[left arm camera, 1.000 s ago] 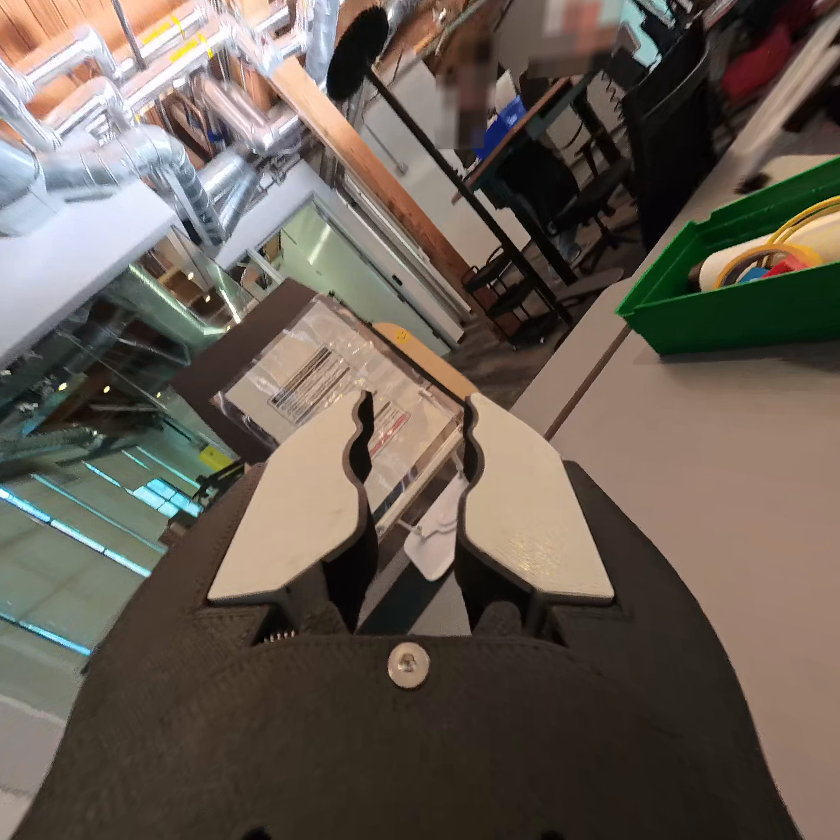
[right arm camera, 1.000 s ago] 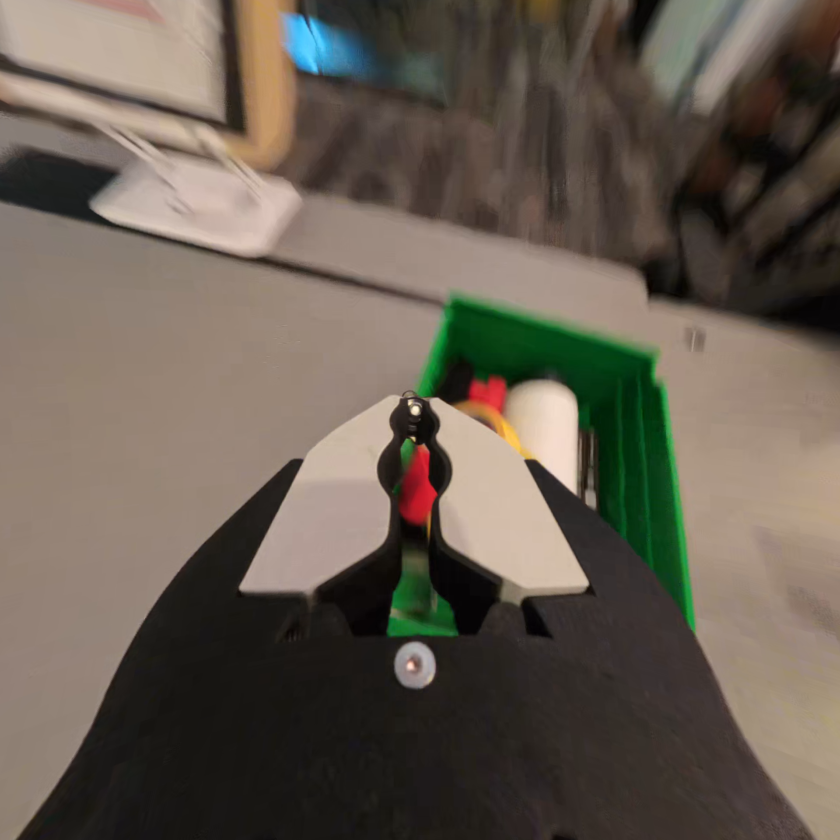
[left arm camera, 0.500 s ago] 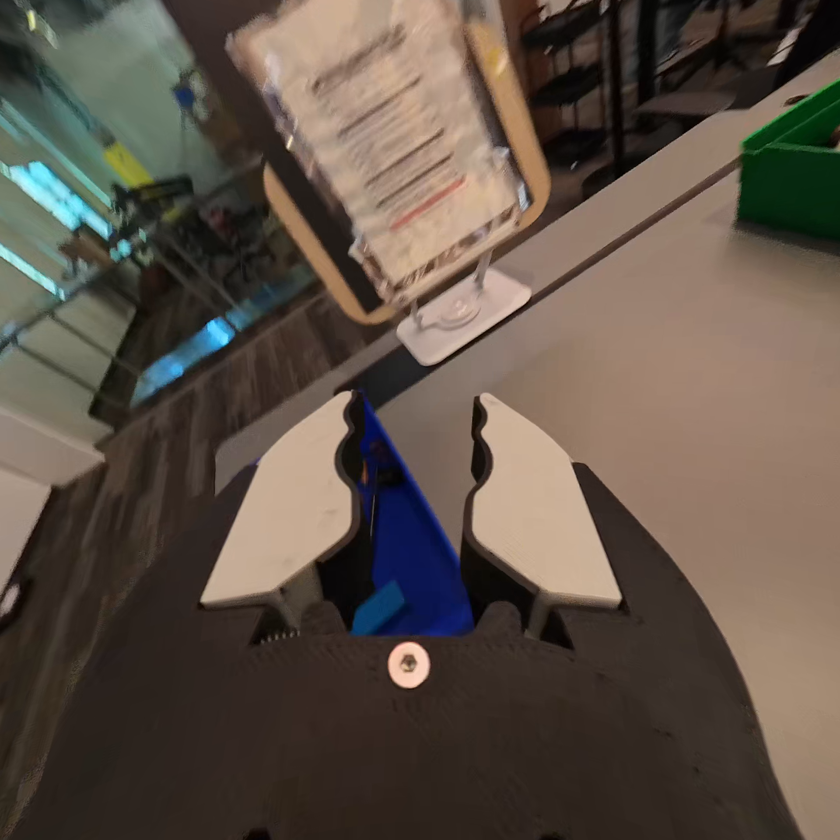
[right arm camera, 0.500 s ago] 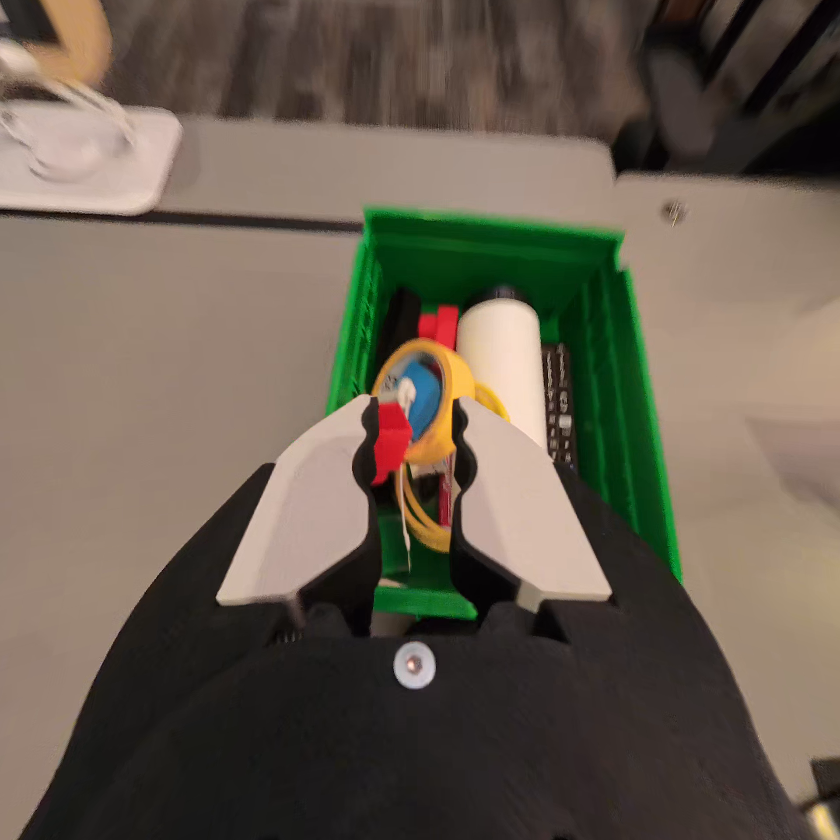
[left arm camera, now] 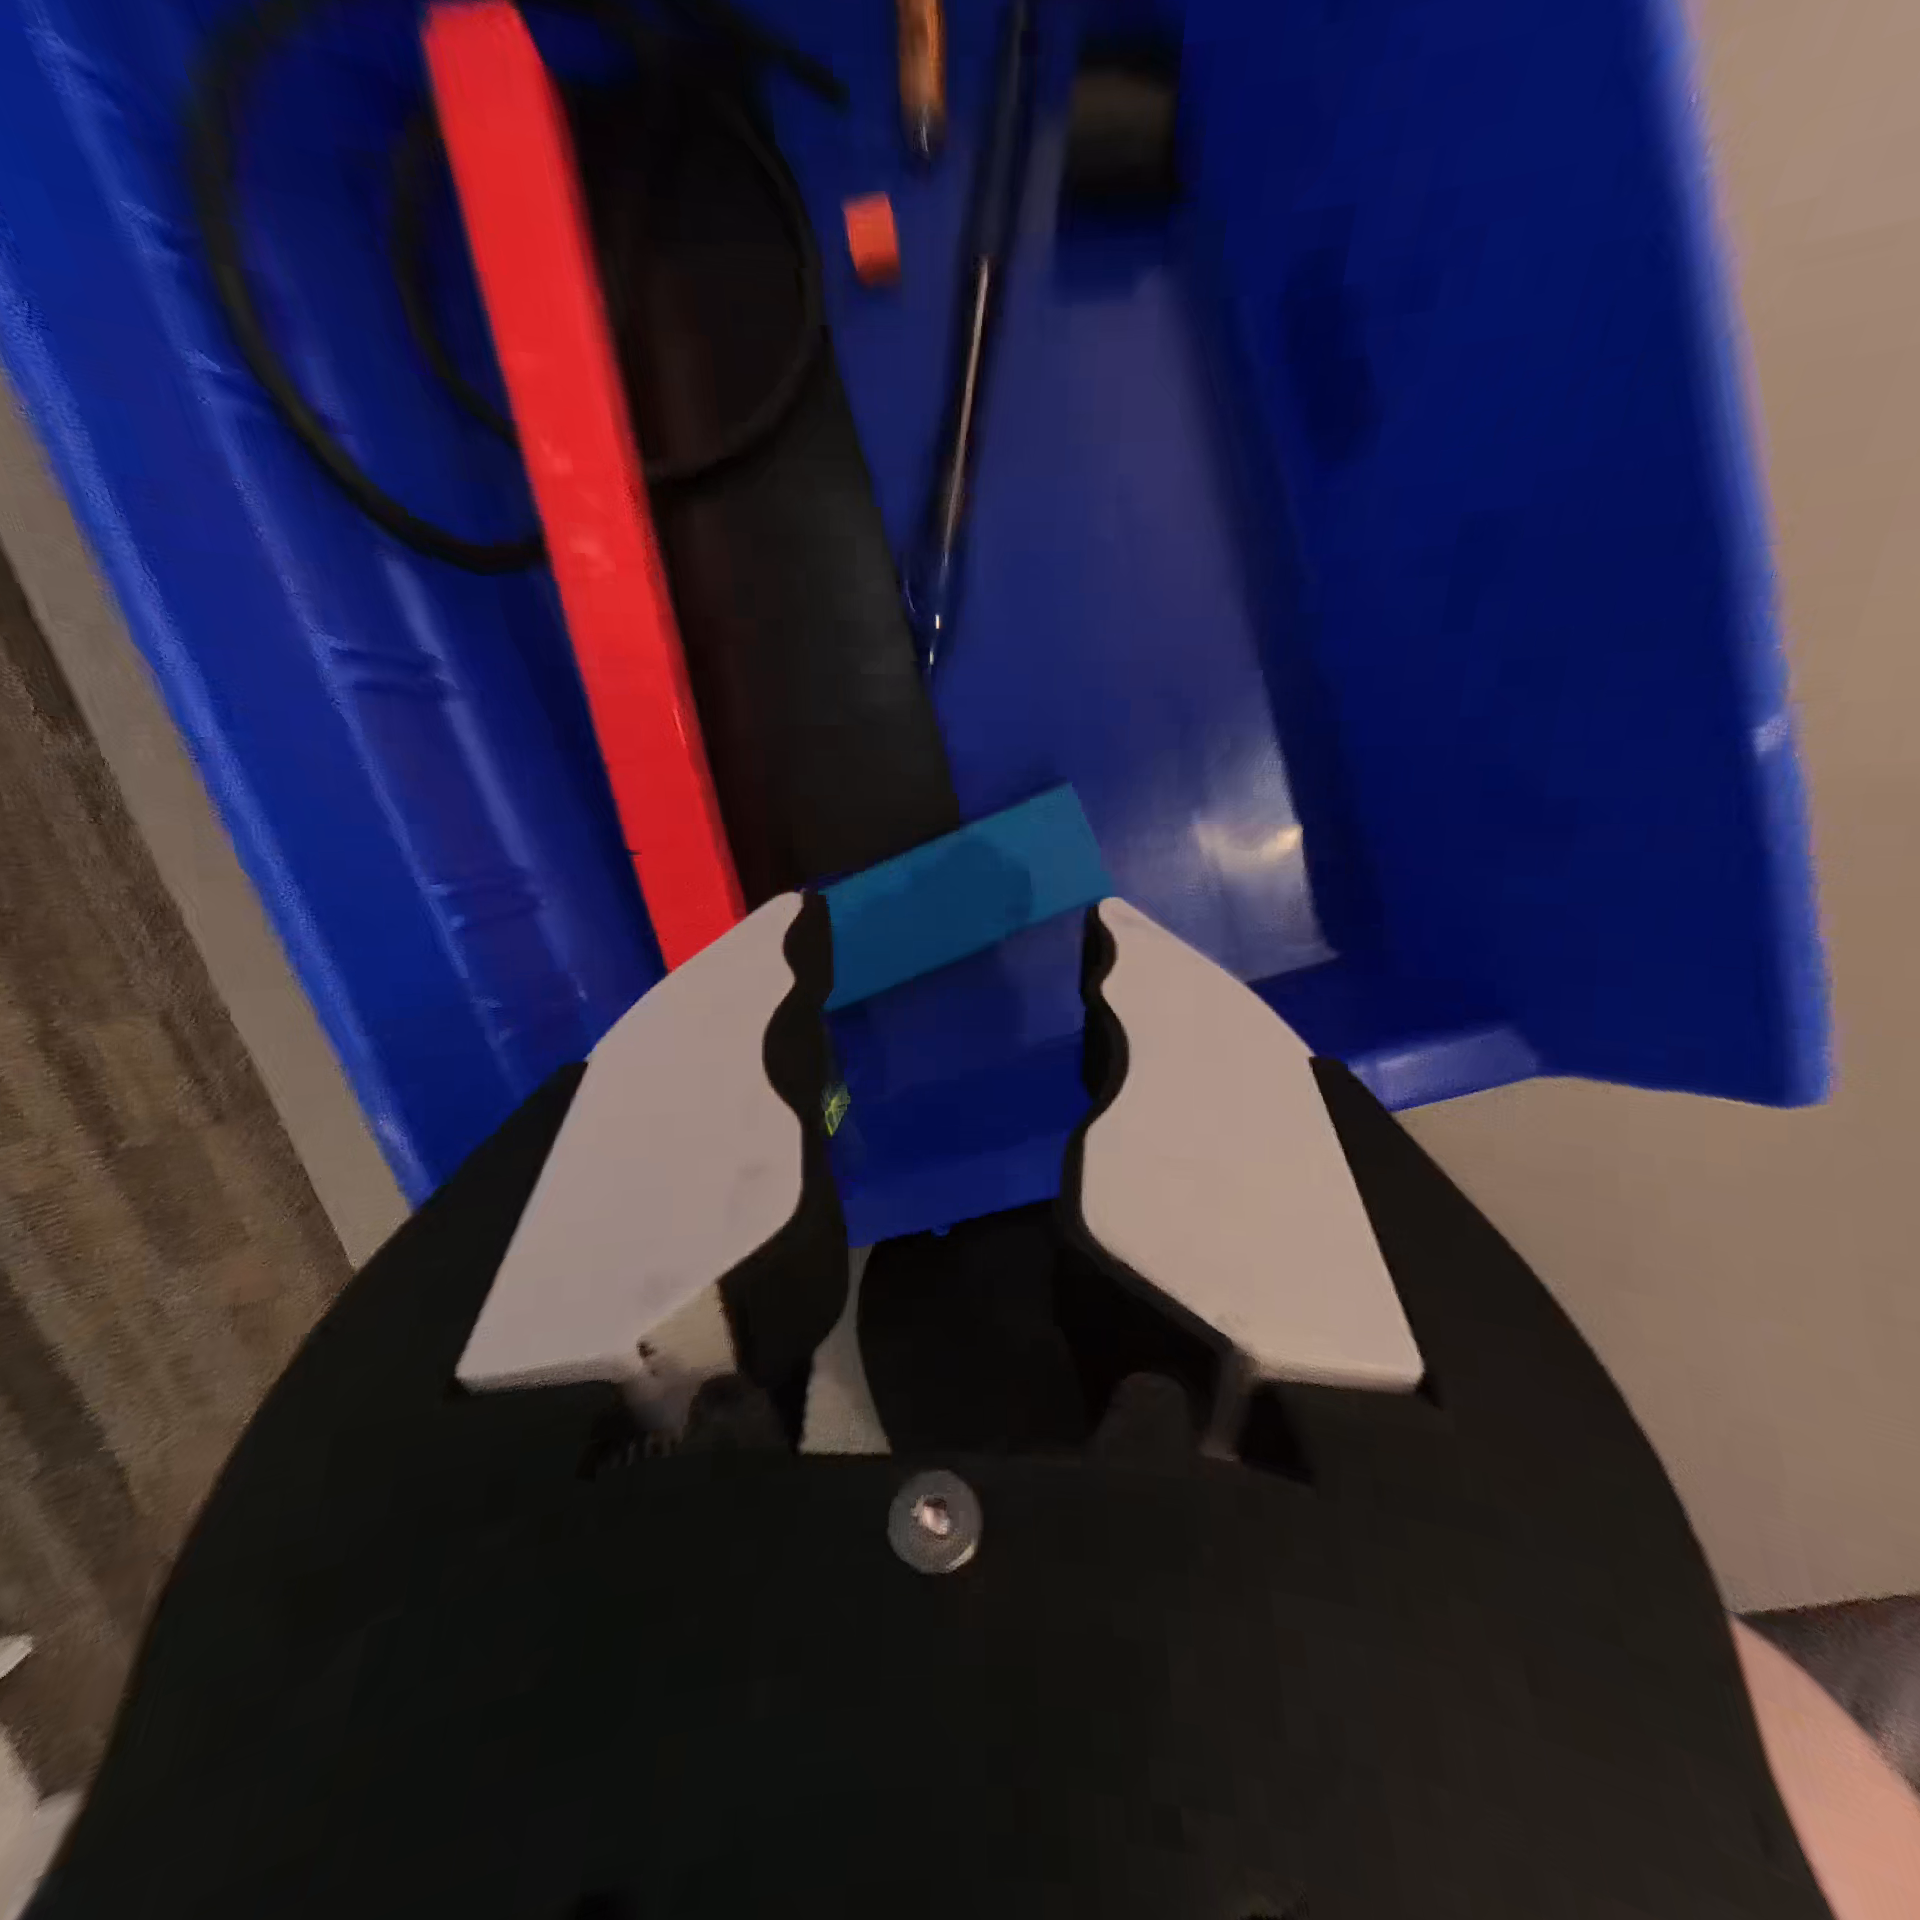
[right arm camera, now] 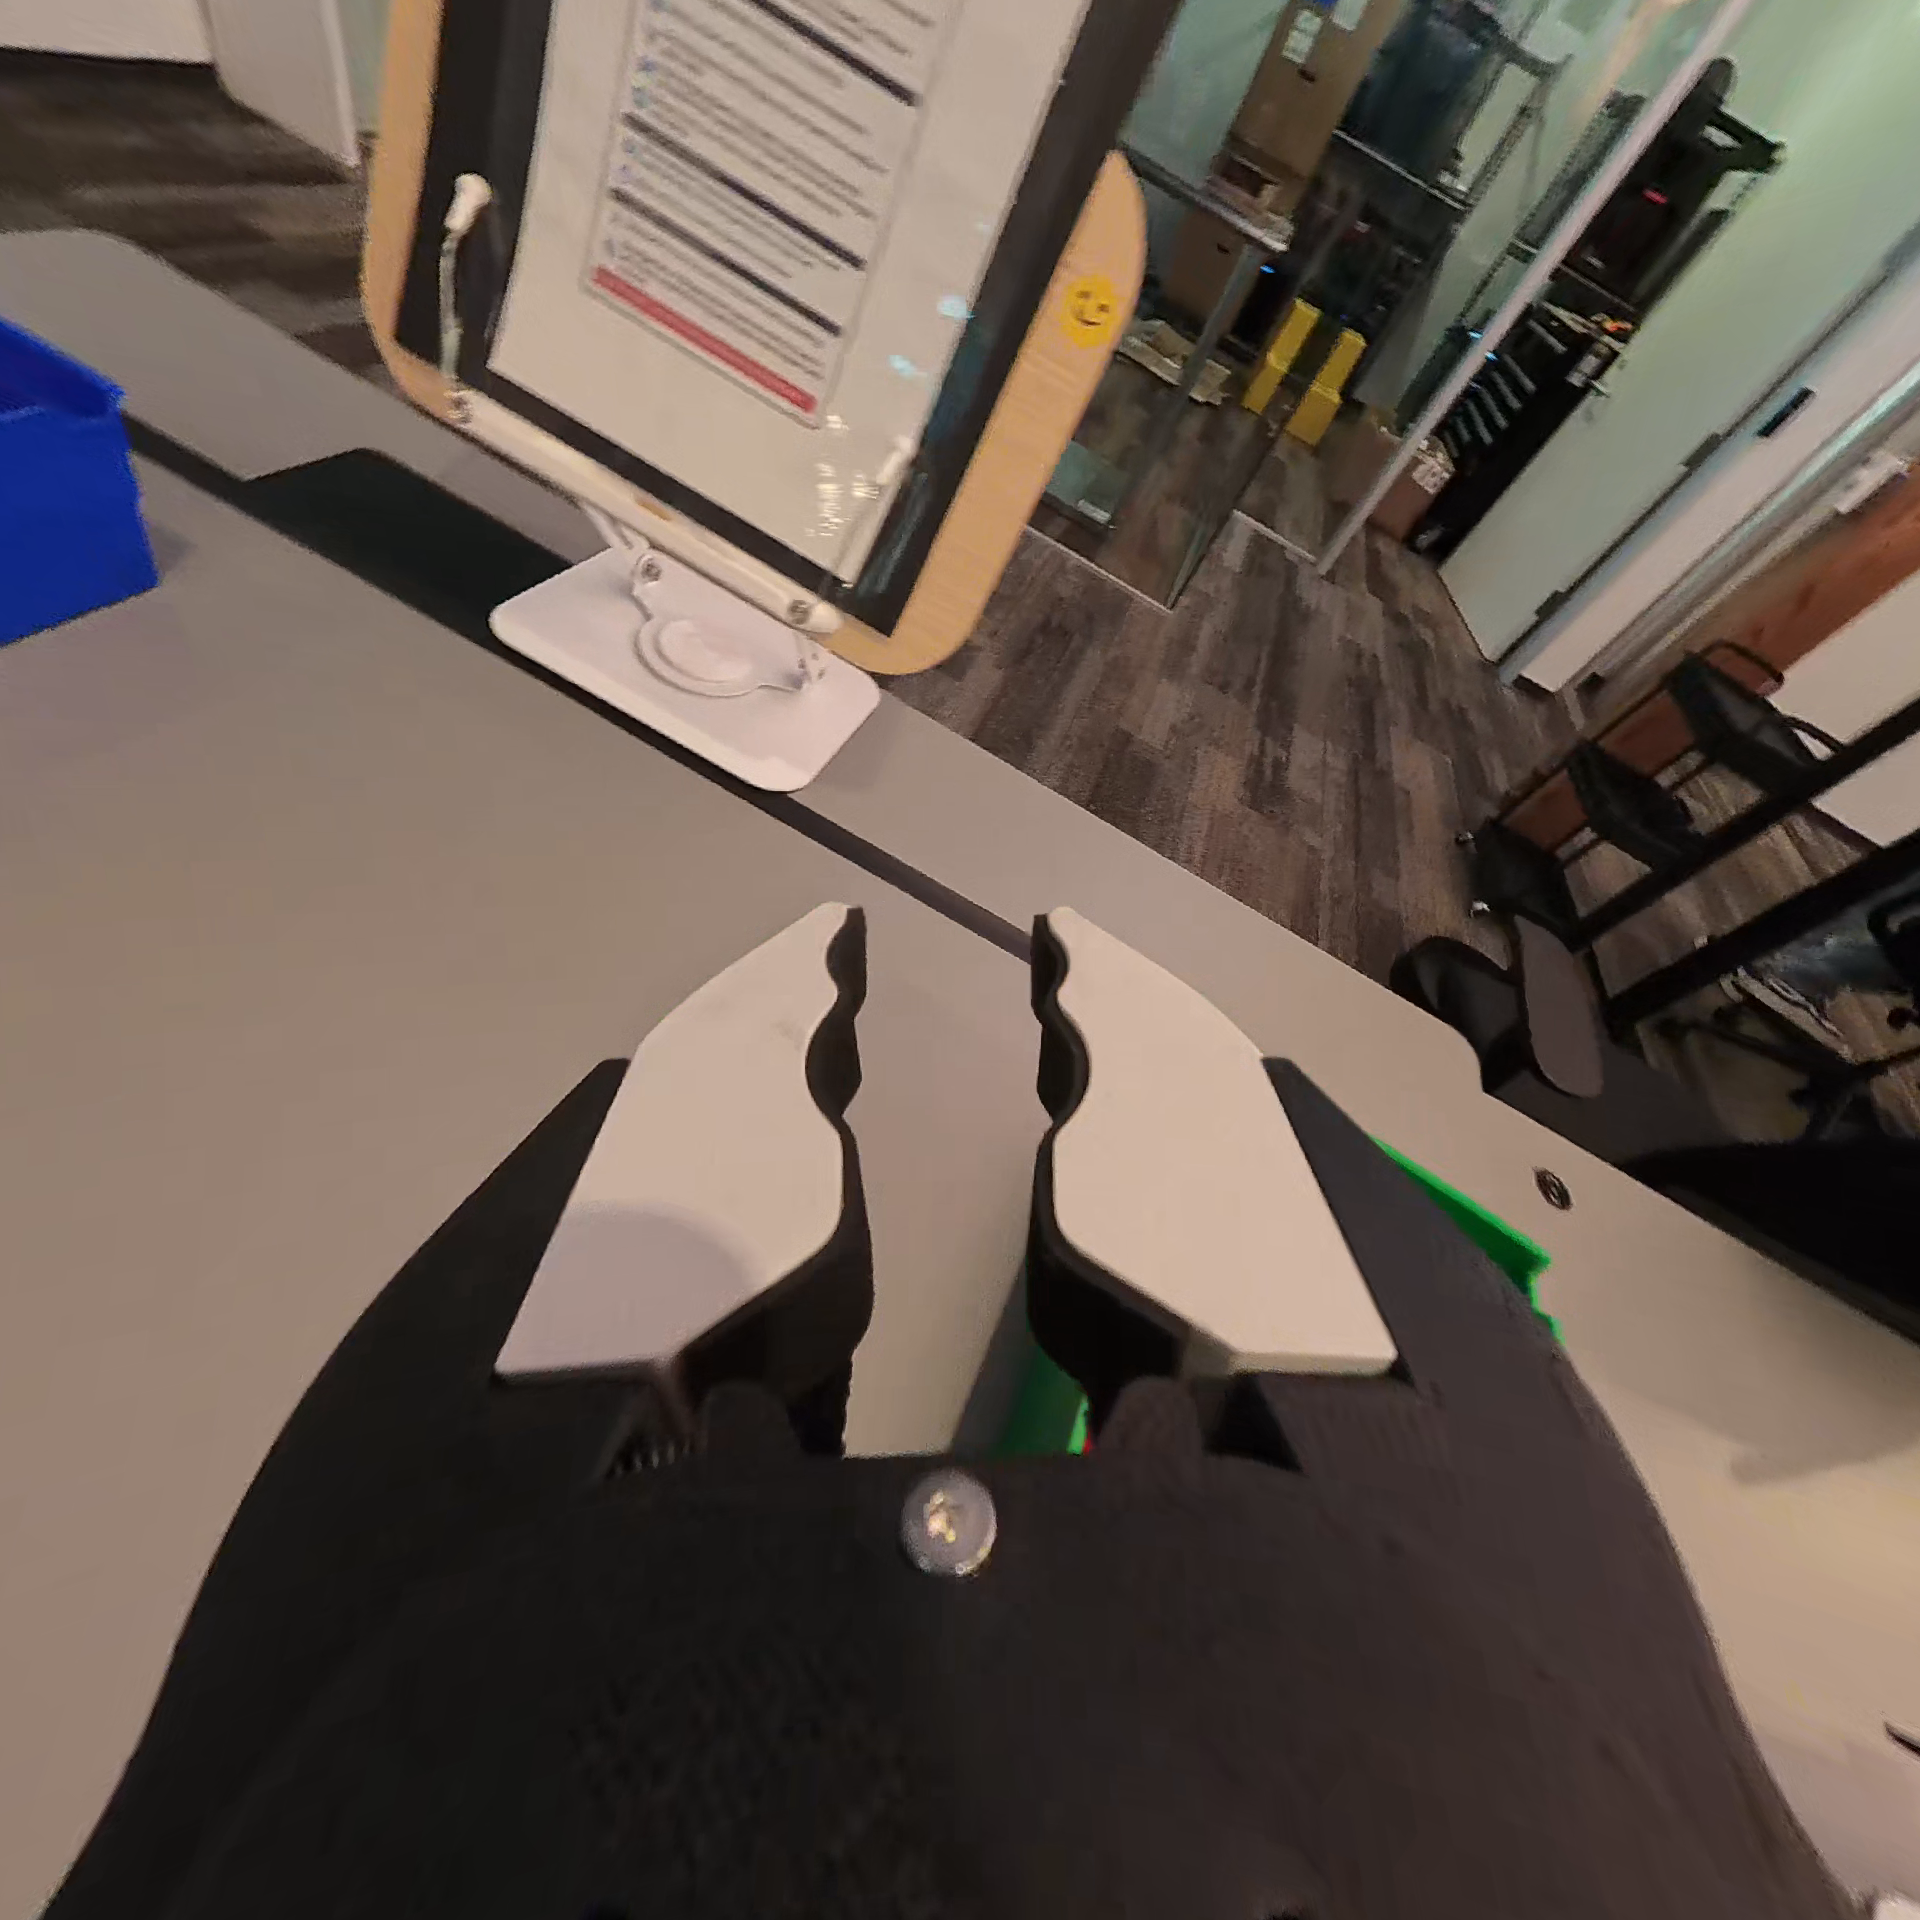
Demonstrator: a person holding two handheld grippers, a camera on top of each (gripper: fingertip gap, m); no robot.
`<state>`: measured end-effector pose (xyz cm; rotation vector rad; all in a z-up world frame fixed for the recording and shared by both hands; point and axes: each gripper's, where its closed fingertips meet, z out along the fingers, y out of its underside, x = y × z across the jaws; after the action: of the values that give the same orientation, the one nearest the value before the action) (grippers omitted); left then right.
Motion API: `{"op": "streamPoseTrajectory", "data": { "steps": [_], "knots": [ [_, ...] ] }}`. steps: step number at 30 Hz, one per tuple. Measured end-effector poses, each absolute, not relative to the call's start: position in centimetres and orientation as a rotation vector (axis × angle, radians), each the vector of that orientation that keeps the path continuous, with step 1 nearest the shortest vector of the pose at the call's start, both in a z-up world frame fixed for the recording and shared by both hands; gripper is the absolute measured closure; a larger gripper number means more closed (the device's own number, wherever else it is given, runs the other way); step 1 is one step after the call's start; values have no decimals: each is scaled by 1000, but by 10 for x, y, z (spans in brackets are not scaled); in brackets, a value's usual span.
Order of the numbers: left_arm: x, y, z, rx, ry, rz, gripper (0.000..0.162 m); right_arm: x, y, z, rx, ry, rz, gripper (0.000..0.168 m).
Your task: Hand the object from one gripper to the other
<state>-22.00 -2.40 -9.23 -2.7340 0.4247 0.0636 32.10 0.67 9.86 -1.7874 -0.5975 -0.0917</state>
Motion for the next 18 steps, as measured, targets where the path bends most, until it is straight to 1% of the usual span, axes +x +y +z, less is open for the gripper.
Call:
{"op": "streamPoseTrajectory", "data": {
  "steps": [1, 2, 5, 7, 11, 14, 18],
  "knots": [
    [-222, -26, -102, -2785, 441, 86, 110, 312, 7, 96, -1786, -633, -77, 137],
    [-224, -29, -111, -2841, 438, 99, 101, 304, 8, 94, -1786, -665, -65, 137],
    [-229, -33, -128, -2978, 319, 120, 82, 290, 10, 88, -1794, -715, -59, 137],
    [-224, -36, -136, -3049, 229, 58, 68, 286, 12, 84, -1803, -734, -67, 137],
    [-235, -48, -151, -3218, 8, 136, 42, 278, 12, 78, -1814, -784, -81, 137],
    [-234, -47, -157, -3240, -21, 111, 42, 274, 11, 74, -1817, -819, -92, 137],
    [-237, -46, -160, -3241, -98, 70, 55, 271, 11, 72, -1818, -848, -102, 137]
  ]
}}
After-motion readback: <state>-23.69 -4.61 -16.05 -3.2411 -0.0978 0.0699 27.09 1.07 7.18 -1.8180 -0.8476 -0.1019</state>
